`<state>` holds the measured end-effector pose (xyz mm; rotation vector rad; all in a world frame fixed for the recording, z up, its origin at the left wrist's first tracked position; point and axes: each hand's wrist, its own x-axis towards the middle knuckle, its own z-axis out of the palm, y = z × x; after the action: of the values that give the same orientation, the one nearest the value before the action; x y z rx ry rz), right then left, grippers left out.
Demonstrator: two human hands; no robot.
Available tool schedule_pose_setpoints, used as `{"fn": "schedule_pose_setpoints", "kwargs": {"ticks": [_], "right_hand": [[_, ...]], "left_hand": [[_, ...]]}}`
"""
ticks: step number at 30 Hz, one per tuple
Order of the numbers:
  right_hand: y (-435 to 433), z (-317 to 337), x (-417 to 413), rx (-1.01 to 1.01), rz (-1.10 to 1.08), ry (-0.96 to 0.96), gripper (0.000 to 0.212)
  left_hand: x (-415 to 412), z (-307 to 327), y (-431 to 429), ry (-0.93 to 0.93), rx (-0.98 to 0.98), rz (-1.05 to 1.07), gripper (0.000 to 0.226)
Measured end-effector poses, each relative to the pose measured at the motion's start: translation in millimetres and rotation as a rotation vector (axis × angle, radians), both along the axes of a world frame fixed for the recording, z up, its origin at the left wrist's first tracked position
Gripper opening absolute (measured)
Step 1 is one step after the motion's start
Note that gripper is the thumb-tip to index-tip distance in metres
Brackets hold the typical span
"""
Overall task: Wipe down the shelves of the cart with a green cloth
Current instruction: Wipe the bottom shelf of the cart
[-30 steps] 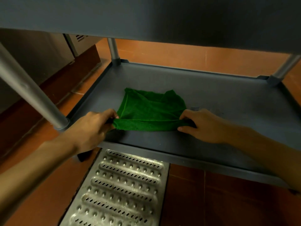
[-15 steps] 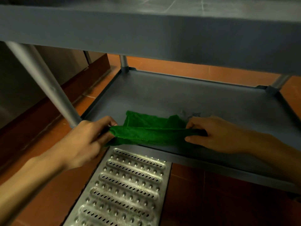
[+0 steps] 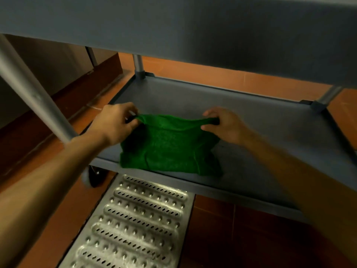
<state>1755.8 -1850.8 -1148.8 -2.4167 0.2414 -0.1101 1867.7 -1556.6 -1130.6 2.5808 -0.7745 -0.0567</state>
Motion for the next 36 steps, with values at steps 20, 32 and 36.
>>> {"fn": "schedule_pose_setpoints", "kwargs": {"ticks": [20, 32, 36], "right_hand": [[11, -66, -68, -0.525, 0.381, -0.046, 0.037], [23, -17, -61, -0.194, 0.185, -0.141, 0.024], [21, 15, -51, -0.148, 0.182, -0.107, 0.017]], "left_hand": [[-52, -65, 20, 0.066, 0.287, -0.319, 0.08], [-71, -54, -20, -0.02, 0.401, -0.16, 0.039], [-65, -34, -18, -0.059, 0.291, -0.149, 0.03]]}}
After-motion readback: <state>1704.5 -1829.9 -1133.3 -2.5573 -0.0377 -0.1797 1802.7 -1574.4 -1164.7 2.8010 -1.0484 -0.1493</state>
